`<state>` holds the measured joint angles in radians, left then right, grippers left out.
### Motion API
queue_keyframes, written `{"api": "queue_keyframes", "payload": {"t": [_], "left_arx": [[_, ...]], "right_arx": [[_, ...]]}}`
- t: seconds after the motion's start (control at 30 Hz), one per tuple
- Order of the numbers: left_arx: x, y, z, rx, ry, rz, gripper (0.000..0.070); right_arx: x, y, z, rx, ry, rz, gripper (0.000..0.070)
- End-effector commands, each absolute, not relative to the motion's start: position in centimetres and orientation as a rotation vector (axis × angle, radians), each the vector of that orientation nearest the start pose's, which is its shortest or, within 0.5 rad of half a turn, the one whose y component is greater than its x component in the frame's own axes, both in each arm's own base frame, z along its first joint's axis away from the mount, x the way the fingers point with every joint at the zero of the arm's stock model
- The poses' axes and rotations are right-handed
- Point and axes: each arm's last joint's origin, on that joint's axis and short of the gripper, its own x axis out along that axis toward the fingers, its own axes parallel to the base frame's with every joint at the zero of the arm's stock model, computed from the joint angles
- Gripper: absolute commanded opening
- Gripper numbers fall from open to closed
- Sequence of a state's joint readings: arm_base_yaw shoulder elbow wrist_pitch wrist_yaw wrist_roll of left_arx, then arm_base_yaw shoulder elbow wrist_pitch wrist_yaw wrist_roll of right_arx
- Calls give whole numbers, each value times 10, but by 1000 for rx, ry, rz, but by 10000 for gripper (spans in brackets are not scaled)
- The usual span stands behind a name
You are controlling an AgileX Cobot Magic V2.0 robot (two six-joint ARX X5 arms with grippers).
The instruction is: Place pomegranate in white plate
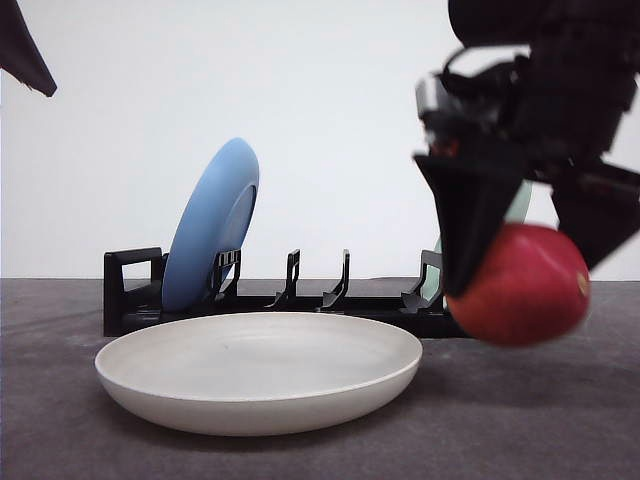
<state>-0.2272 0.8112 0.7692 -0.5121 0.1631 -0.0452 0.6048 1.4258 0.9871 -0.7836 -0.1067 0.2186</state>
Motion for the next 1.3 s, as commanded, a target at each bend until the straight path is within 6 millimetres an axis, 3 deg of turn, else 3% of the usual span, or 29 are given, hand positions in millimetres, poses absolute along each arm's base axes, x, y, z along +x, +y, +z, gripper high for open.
{"api": "queue_keyframes", "payload": {"t": [0.0, 0.17, 0.3, 0.8, 1.27], "left_arx": [[163, -43, 297, -24, 552, -376, 353], [163, -43, 297, -24, 552, -377, 353], [163, -43, 297, -24, 552, -377, 353], [163, -43, 297, -24, 552, -377, 353], [163, -43, 297, -24, 552, -376, 352]], "right_arx": [[216, 160, 232, -167, 1234, 534, 496], [217, 177, 251, -165, 1167, 607, 496], [220, 194, 255, -171, 1132, 659, 496], [229, 267, 211, -227, 1042, 839, 497], [232, 278, 191, -250, 1054, 831, 498]]}}
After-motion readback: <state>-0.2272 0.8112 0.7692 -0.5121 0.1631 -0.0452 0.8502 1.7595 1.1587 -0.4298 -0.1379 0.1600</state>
